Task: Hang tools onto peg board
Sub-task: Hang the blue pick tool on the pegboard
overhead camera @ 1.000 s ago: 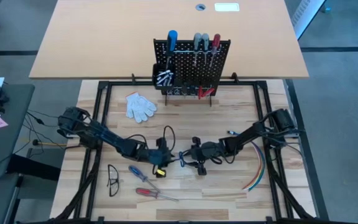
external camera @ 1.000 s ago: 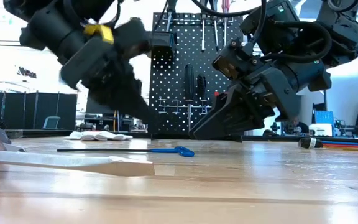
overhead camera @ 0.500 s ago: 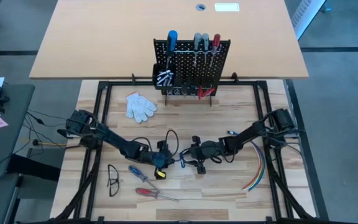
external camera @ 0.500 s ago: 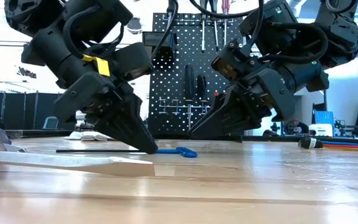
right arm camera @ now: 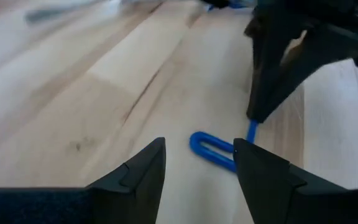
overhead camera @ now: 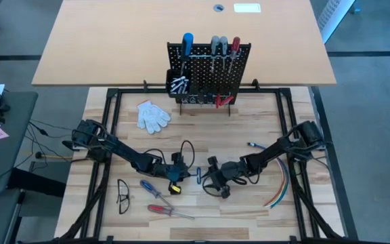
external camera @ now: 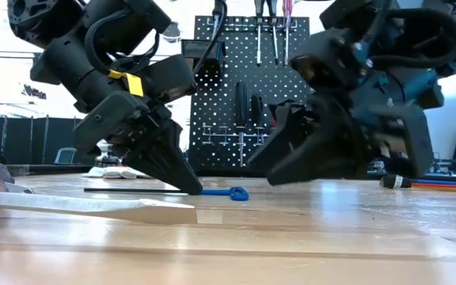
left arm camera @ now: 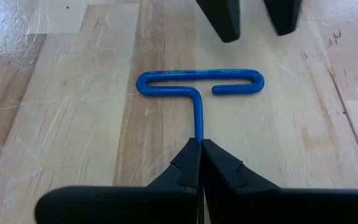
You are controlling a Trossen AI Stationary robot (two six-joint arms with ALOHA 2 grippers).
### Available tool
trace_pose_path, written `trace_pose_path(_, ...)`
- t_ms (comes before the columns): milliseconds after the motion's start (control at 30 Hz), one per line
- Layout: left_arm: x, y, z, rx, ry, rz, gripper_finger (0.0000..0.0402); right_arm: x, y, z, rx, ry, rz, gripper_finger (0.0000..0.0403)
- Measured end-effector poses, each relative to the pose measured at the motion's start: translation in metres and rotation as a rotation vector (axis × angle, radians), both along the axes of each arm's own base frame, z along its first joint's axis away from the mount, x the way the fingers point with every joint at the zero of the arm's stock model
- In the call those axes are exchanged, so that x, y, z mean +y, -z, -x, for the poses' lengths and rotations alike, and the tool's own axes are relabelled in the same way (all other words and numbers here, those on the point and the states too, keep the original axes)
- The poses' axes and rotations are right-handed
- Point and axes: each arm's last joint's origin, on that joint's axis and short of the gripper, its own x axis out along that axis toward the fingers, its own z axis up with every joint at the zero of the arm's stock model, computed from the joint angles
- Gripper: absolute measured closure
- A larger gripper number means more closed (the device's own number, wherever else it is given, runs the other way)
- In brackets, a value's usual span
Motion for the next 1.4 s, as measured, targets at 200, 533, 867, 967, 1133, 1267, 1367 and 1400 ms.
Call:
trace_pose_path(200, -0.001, -0.003, -0.001, -0.010, 0.006, 0.023, 0.0401, 0.003, 0.007, 0.002, 0.011, -0.022, 0.099, 0.0207)
trace_pose_path(533, -0.005, -0.033, 0.003, -0.102, 0.026, 0.038, 0.0400, -0.008, 0.009, -0.010, 0.021, 0.097, -0.019, 0.0207)
trace_pose_path(867, -0.014, -0.047, 0.008, -0.156, 0.030, -0.008, 0.0400, -0.007, 0.006, -0.013, 0.005, 0.110, -0.048, 0.0207)
trace_pose_path(967, -0.013, -0.044, 0.010, -0.121, 0.028, -0.017, 0.0401, -0.007, 0.006, -0.013, 0.009, 0.115, -0.054, 0.0207)
trace_pose_path(1133, -0.013, -0.040, 0.012, -0.086, 0.016, -0.014, 0.0389, -0.007, 0.006, -0.013, 0.012, 0.120, -0.067, 0.0207)
trace_pose_path(1267, -0.011, -0.034, 0.018, -0.063, 0.001, -0.004, 0.0346, -0.007, 0.006, -0.013, 0.015, 0.120, -0.066, 0.0207)
trace_pose_path(1367, -0.008, -0.029, 0.021, -0.051, -0.027, 0.003, 0.0310, -0.007, 0.006, -0.013, 0.015, 0.120, -0.066, 0.0207)
trace_pose_path(1400, -0.006, -0.027, 0.022, -0.045, -0.036, 0.007, 0.0301, -0.007, 0.006, -0.013, 0.015, 0.120, -0.066, 0.0207)
